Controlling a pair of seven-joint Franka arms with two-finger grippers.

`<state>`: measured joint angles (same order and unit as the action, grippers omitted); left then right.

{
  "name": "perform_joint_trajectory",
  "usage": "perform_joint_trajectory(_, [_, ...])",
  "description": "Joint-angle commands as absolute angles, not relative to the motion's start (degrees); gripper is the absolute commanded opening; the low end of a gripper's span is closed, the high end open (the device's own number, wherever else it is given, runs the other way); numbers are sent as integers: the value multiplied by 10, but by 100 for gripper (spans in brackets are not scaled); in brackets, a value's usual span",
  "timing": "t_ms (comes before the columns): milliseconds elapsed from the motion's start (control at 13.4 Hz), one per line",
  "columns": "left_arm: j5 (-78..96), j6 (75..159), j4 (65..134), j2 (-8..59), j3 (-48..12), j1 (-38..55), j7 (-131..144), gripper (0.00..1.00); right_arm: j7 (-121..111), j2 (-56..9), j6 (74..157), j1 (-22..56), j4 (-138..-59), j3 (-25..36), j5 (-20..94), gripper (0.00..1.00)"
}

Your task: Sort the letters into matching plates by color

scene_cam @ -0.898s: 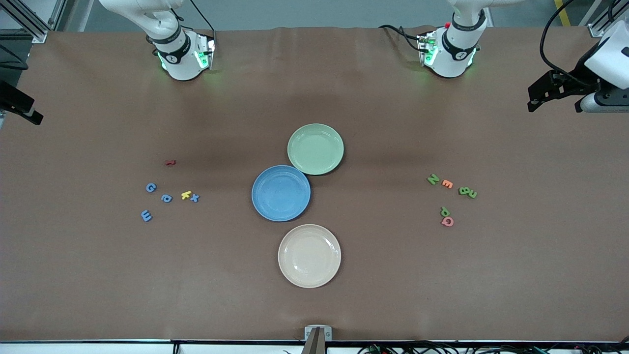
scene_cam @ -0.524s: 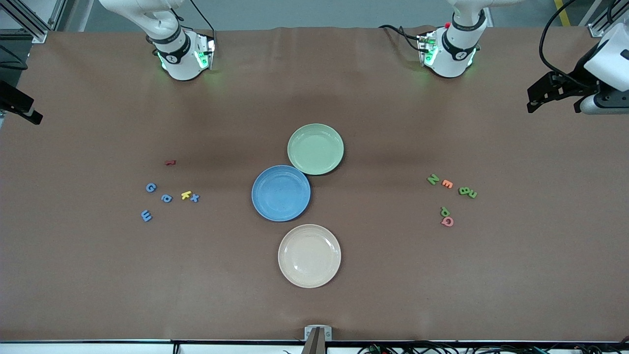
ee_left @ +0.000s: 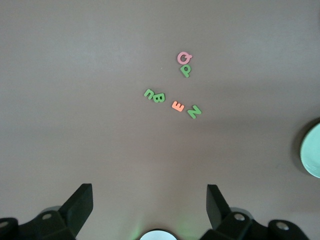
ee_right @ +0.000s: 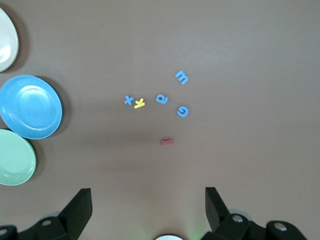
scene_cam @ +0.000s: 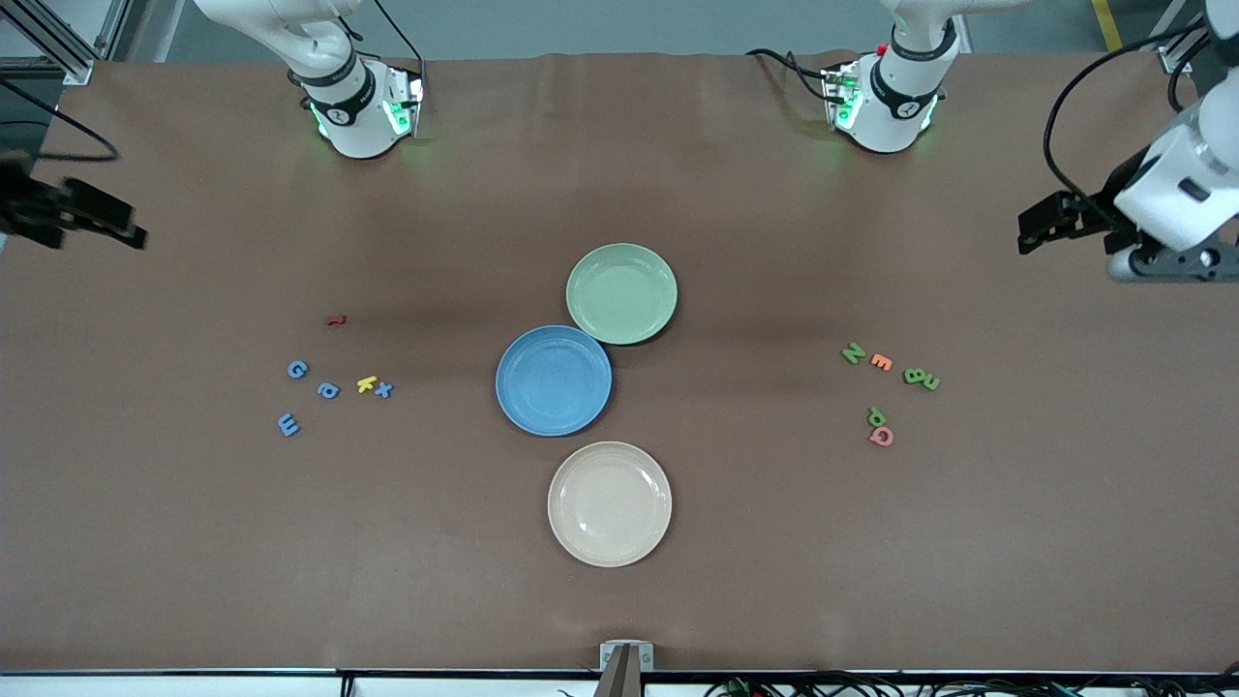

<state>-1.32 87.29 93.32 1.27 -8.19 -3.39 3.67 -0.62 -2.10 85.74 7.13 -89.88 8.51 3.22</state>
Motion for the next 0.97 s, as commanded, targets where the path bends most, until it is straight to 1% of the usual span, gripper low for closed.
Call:
perform_joint_trajectory(0, [-25, 918, 968, 25, -83, -50, 67, 100, 0, -22, 967, 106, -1015, 84, 34, 100])
perform_joint_trajectory(75, [-25, 939, 986, 30, -84, -57, 82, 100, 1, -32, 1009, 121, -1046, 84, 34, 100])
perform_joint_trajectory(150, [-25, 962, 1008, 34, -84, -55, 97, 100, 2, -42, 1068, 132, -1083, 84, 35, 100])
perform_joint_trajectory(299, [-25, 997, 1042, 46, -84, -55, 150, 100, 2, -73, 1168, 146, -1134, 84, 40, 100])
perform_joint_trajectory(449, [-25, 1036, 1071, 55, -84, -55, 172, 100, 3, -109, 1212, 163, -1141, 83, 41, 100])
perform_joint_trajectory(524, [-25, 1059, 1088, 60, -84, -55, 193, 100, 10, -123, 1221, 168, -1141, 83, 42, 100])
perform_joint_trajectory(673, [-26, 1081, 1103, 82, -84, -54, 238, 100, 54, -147, 1247, 195, -1141, 83, 43, 100])
perform_joint_trajectory(898, [-27, 1117, 1125, 108, -84, -53, 244, 99, 101, -195, 1303, 213, -1141, 83, 43, 100])
